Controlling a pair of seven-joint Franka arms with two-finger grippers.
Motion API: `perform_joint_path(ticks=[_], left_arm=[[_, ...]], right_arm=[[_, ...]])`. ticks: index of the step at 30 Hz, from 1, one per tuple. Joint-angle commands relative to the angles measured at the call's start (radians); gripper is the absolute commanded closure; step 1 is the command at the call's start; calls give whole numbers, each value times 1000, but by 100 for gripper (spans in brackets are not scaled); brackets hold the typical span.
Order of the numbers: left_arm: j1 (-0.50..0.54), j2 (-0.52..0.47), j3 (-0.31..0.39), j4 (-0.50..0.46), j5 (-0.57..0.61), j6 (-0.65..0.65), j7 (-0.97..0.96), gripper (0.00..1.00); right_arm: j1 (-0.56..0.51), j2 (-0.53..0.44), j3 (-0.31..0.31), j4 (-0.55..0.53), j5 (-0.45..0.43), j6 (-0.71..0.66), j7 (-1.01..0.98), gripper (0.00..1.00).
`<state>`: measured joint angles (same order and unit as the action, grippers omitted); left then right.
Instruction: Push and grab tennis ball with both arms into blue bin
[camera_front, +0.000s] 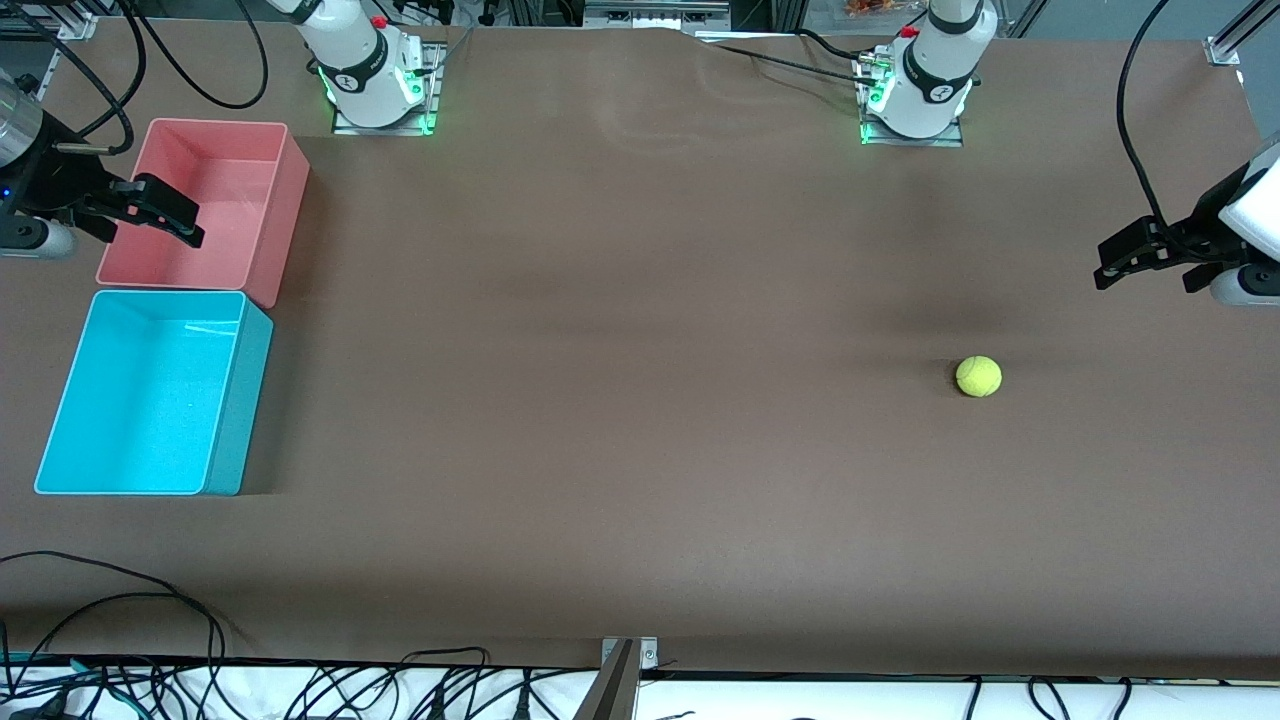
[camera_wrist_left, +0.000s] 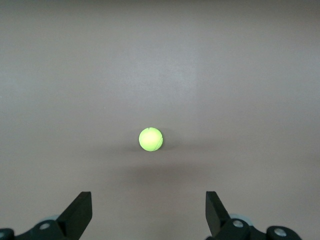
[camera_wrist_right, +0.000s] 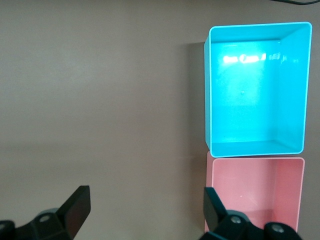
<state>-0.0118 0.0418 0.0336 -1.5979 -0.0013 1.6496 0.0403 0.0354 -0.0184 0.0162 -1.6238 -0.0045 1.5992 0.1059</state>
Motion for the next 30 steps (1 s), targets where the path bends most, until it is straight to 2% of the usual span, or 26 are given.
perform_joint_path(ticks=[1,30], left_arm=[[-2,-3,0,1,18,1,13,0],[-2,-3,-1,1,17,1,15,0]], right_arm=[[4,0,1,19,6,-21,15,0],[3,6,7,27,12,-21,3,0]])
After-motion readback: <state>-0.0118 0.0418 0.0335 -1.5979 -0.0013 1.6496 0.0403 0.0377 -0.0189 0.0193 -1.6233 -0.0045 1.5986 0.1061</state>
